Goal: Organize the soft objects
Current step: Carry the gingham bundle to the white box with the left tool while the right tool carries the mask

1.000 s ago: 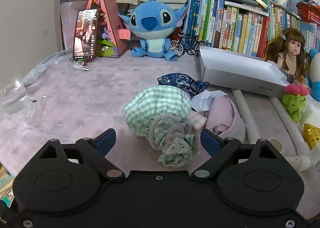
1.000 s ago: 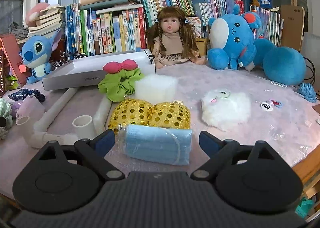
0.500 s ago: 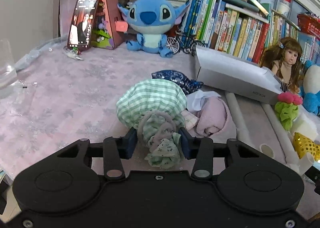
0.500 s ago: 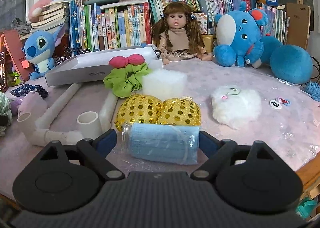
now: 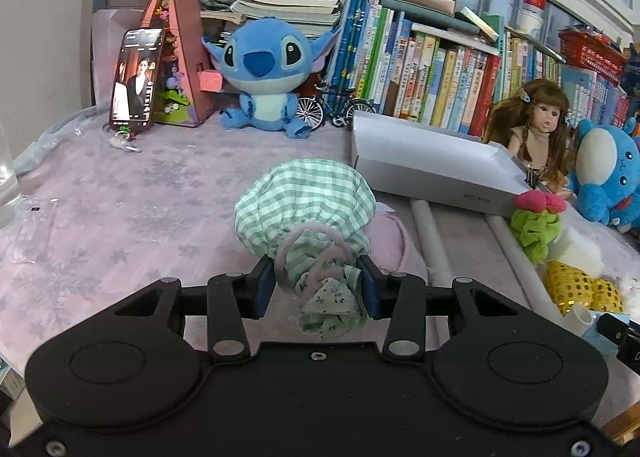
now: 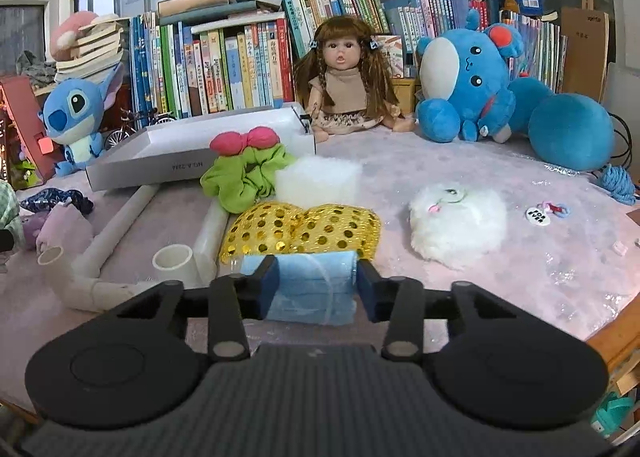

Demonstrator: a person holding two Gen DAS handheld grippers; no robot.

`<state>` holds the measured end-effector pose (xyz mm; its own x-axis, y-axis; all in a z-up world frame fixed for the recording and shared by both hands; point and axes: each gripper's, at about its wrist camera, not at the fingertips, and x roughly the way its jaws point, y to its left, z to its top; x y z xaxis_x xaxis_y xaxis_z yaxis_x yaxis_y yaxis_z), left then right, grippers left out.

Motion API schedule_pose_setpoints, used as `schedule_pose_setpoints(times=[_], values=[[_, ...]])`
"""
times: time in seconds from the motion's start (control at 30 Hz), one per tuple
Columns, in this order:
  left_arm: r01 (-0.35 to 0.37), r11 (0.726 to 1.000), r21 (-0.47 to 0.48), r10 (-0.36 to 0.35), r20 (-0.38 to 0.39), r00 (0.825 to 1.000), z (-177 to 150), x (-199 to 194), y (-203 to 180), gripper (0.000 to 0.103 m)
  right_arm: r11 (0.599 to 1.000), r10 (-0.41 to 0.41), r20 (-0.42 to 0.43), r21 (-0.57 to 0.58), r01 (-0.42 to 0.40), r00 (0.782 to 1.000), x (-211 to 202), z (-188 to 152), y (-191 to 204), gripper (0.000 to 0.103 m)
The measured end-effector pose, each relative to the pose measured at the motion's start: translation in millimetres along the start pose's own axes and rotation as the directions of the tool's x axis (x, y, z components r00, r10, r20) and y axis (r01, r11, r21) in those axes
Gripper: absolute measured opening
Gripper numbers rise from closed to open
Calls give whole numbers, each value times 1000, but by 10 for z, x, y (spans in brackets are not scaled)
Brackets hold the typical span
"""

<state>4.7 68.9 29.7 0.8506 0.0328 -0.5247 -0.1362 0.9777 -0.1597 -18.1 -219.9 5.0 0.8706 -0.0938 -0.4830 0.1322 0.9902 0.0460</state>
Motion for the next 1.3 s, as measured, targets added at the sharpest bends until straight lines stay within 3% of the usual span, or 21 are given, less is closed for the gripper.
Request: schedule_pose_setpoints(times=[0.33,0.6,0.67,0.7,0.73,0.93,1.13,1.3], values=[[16,1000,5,-16,-4,1000,38,-10,5,41,1000,9,42,27,-10,999,-90,57,-67,26],[27,1000,7,-27,-7,1000,54,-11,13,41,999,-11,80,35,8,997,-164,126,-112,22],[29,1000,5,-29,-10,1000,51,-5,6,41,999,-9,65,34,7,998,-138,109,-119,30],[31,1000,4,-31,-13,999,46,-1,7,41,1000,-8,49,29,7,999,-111,93,-120,51],[32,999,3,-32,-17,999,43,5,9,41,1000,-3,42,30,2,999,-93,73,-113,64],[34,999,6,-33,-30,999,37,27,6,41,999,3,-5,-32,-3,1000,6,-53,31,85],[34,999,7,-33,-47,998,28,61,2,41,998,-1,-28,-59,0,1000,84,-102,126,94],[38,999,9,-38,-55,998,7,77,-8,41,998,-6,-58,-56,3,998,144,-139,141,90]])
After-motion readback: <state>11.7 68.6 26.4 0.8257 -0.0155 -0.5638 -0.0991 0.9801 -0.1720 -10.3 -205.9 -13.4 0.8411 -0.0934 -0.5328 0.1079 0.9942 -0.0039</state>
